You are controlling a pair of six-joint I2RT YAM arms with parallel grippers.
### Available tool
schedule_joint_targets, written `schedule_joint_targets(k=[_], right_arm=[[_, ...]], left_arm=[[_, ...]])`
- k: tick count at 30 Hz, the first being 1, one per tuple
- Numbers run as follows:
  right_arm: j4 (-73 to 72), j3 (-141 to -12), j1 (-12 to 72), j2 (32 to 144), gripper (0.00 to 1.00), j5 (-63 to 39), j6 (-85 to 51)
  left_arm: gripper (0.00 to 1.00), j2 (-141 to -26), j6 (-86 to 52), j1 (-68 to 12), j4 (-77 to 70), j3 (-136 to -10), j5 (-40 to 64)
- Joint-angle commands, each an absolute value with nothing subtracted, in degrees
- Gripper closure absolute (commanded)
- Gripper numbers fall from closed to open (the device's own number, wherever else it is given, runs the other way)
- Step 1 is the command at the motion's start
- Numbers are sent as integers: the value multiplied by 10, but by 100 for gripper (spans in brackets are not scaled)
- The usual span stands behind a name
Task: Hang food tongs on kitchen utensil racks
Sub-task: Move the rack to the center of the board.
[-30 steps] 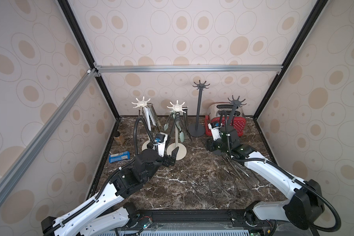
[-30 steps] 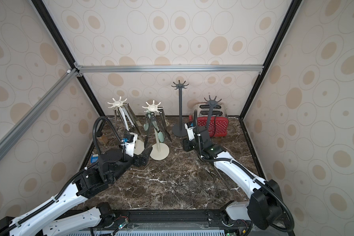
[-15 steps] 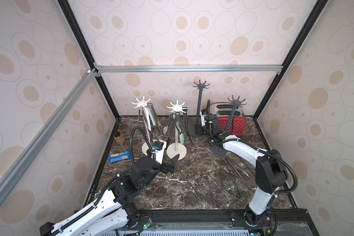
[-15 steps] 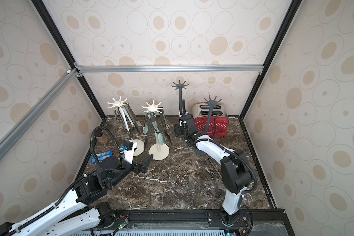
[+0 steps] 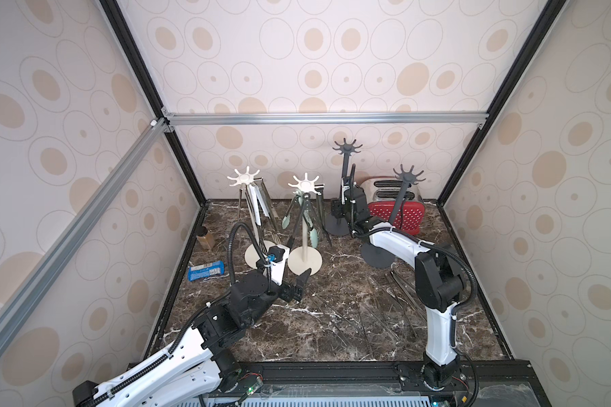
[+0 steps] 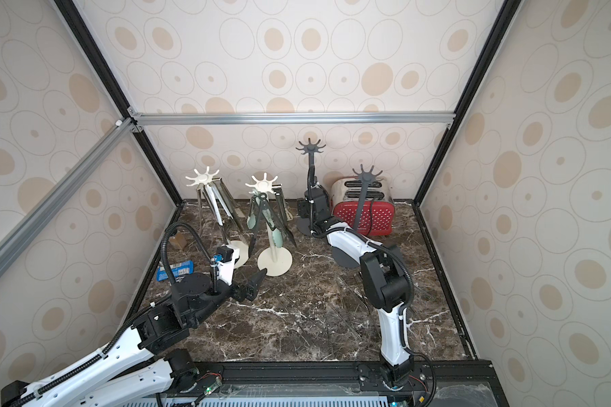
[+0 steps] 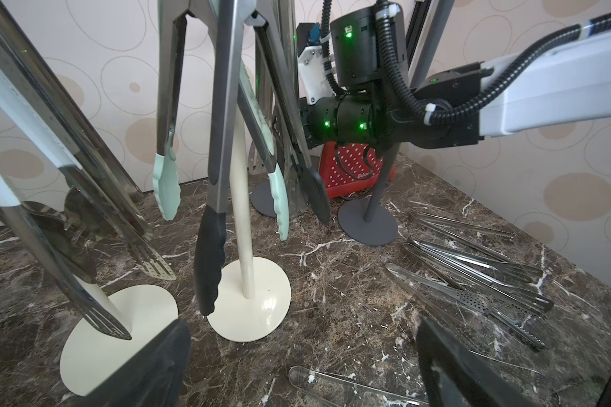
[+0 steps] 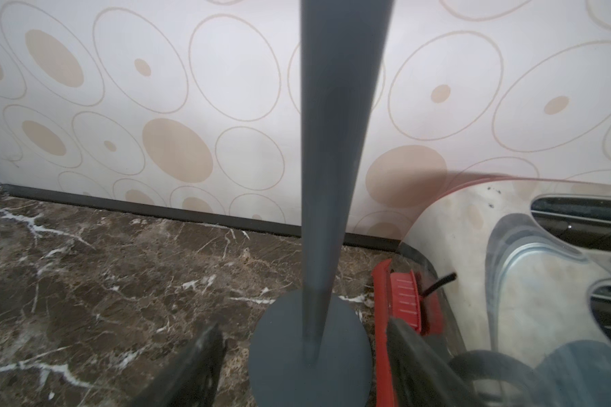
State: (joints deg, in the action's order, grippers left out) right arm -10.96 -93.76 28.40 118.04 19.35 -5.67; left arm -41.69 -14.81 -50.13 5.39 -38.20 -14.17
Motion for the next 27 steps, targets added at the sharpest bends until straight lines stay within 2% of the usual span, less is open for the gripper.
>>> schedule_joint_targets(k=[1,10,18,27], right_arm=[[-138,-977,279,1204,25,203,-41],[-143,-1041,277,1245,28,211,-27],[-145,-1065,272,1262,40,213,-12],[-152,-1076,270,1263,75,201,2]], left_arm=[[1,-415,-155,-497,28,-379,-138],[1,-410,-160,-497,26,-370,-138],[1,-403,-158,-497,31,-366,-147],[1,-402,-158,-497,37,-369,-151]])
